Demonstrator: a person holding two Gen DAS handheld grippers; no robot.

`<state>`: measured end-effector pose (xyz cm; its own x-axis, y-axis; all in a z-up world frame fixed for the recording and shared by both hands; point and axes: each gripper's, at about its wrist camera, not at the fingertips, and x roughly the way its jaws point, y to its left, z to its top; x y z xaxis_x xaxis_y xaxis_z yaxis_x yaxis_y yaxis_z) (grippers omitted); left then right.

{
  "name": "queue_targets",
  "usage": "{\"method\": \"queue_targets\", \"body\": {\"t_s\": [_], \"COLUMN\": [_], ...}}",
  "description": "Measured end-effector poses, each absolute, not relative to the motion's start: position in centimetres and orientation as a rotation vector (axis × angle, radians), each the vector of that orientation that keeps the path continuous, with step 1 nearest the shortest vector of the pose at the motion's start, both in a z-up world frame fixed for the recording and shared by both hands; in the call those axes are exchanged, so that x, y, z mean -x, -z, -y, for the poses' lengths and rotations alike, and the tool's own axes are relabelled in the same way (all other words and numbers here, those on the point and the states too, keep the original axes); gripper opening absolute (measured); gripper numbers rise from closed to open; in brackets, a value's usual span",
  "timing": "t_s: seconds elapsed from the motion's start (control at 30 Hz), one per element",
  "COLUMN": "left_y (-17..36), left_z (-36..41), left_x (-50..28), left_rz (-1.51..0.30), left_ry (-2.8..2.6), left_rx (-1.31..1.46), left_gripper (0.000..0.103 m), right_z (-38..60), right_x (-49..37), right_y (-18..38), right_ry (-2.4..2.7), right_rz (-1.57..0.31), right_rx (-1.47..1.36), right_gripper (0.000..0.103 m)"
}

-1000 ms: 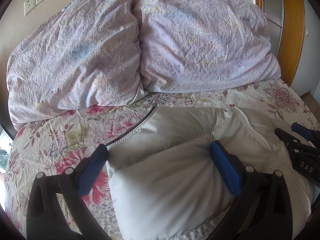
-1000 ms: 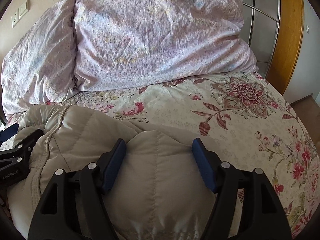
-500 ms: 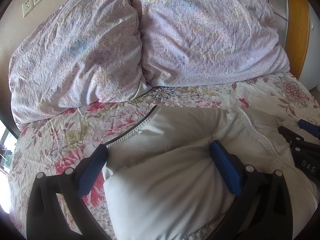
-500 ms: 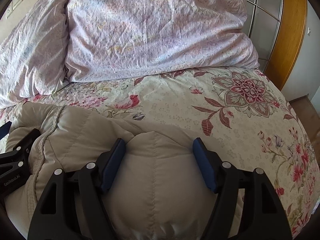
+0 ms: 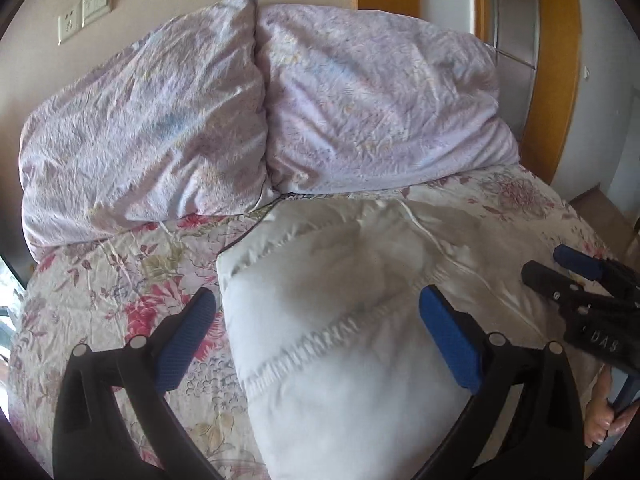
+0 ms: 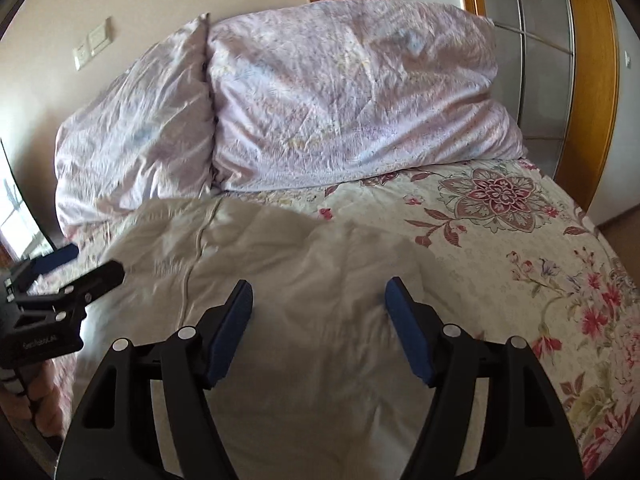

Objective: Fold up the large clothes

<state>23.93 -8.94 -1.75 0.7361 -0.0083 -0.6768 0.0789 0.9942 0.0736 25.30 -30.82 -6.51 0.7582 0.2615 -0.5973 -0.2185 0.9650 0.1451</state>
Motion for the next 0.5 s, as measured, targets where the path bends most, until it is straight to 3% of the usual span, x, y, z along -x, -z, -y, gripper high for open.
{"method": "queue_targets", "body": {"t_s": [0.2, 0.5], "left_y": [3.8, 5.6], "left_z": [11.4, 10.5], "left_x": [-23.4, -23.9], "left_rz": [-0.715, -0.742], "left_ry": [-0.012, -0.009], "left_rx": [-0.236, -0.179], "left_gripper": [0.101, 0.101], "right_z": [29.9, 30.0], "right_x": [-25.1, -25.5], "right_y": [8.4, 9.8], "right_ry": [-0.218, -0.217], "right_rz": [-0.699, -0.722], "right_rx": [-0.006, -0.016], "right_gripper": [0.071, 0.071]}}
